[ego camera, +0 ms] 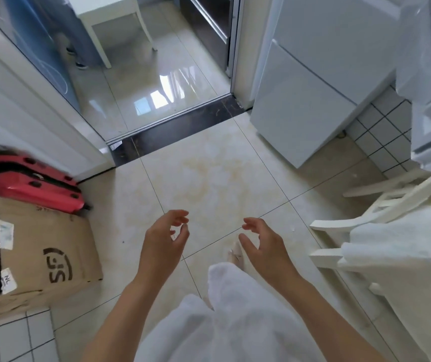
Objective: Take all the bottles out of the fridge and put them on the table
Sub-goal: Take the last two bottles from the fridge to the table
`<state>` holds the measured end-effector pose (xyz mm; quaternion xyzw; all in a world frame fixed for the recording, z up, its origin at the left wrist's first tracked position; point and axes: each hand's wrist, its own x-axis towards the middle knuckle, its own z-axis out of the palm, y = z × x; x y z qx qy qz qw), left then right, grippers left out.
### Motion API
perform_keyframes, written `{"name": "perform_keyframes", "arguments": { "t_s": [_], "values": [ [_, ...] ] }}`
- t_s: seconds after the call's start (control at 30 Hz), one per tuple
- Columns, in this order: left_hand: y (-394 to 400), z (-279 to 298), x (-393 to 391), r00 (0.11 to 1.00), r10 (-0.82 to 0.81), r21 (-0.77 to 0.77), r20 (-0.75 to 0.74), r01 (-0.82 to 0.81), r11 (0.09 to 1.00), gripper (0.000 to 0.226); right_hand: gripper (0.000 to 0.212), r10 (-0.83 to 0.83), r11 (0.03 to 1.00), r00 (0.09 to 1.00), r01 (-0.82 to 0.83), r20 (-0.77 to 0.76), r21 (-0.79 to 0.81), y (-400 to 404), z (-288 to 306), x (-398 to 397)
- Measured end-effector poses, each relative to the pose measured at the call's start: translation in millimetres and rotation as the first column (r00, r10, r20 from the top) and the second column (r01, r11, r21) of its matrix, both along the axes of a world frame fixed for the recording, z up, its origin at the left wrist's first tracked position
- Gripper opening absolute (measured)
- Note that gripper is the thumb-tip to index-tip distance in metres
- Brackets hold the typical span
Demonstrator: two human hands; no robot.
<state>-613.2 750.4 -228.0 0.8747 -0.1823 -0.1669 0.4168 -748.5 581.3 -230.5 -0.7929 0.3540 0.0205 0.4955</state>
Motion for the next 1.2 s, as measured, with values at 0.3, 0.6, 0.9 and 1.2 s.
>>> {"name": "perform_keyframes", "arguments": {
  "t_s": [0.3, 0.6, 0.9, 1.2],
  "values": [
    [-118, 7, 114, 0.993, -0.088, 0.018, -0.084, 0.09, 0.996, 0.026, 0.039, 0.008, 1.0, 1.0, -0.009, -0.016, -0.03, -108, 5, 117],
    [-221, 16, 235, 0.989, -0.134, 0.009, -0.053, 0.135, 0.991, 0.028, 0.037, -0.047, 0.999, 0.998, 0.049, 0.044, -0.024, -210, 17, 236],
    [-329, 15, 377, 0.951, -0.3, -0.032, -0.07, 0.298, 0.954, 0.034, 0.036, -0.247, 0.965, 0.963, 0.255, 0.108, -0.06, -294, 28, 347],
    [-462, 33, 517, 0.829, -0.558, -0.074, -0.035, 0.555, 0.829, 0.037, 0.034, -0.547, 0.823, 0.824, 0.562, 0.148, -0.083, -372, 46, 433]
  ]
}}
